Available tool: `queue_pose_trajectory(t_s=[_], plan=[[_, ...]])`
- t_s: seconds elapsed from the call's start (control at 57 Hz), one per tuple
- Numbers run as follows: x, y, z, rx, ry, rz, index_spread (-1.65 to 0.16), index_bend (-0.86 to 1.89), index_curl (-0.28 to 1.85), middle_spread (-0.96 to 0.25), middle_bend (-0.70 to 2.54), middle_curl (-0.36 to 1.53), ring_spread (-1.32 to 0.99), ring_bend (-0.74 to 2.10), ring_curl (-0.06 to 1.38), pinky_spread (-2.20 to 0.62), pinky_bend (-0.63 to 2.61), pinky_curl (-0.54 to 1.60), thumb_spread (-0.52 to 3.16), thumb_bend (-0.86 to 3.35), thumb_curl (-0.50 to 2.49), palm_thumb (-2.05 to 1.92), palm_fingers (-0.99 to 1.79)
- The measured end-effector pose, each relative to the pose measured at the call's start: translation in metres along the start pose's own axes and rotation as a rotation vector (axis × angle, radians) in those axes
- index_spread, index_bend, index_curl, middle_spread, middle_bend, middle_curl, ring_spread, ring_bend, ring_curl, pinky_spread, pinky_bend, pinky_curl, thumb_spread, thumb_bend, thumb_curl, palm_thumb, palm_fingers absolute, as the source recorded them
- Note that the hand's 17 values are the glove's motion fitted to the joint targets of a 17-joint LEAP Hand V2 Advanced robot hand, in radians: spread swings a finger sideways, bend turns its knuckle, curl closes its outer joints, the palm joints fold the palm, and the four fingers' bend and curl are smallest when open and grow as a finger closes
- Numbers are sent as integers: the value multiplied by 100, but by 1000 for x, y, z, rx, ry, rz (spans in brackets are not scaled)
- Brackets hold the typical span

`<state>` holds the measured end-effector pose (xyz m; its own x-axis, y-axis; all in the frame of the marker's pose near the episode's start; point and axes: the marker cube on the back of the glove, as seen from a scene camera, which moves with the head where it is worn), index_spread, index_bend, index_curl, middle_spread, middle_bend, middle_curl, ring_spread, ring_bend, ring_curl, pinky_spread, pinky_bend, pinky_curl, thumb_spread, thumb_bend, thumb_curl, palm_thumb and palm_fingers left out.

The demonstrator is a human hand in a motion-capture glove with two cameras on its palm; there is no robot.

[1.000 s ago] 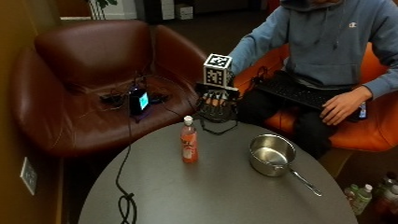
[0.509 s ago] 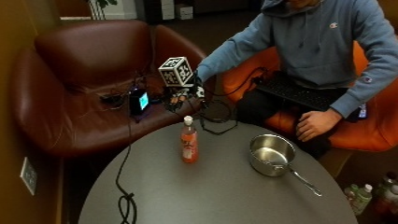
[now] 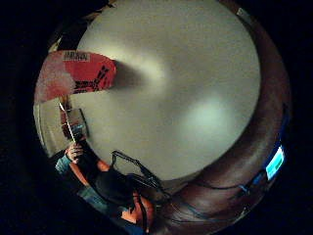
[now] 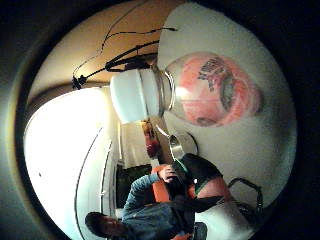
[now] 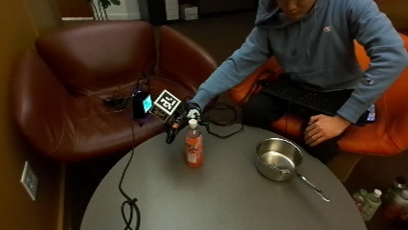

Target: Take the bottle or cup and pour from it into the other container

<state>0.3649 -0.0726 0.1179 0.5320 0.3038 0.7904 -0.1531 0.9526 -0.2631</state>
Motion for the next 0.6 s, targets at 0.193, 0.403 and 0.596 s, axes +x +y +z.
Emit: queue_pose_trajectory(t_s=[0.193,0.403,0.596], plan=[[-18,-34,17,-79,-111,-180,-42,14,19,-22,19,31,-14,36,31,20,50,37,83,-3,34,60,4],[-70,-70,36,-48,-320,-231,-43,27,26,-22,20,31,-15,35,29,17,39,33,80,1,36,72,27],[-68,-74,50,5,-413,-274,-33,33,34,-17,41,39,-21,38,30,7,14,26,70,3,47,94,86]])
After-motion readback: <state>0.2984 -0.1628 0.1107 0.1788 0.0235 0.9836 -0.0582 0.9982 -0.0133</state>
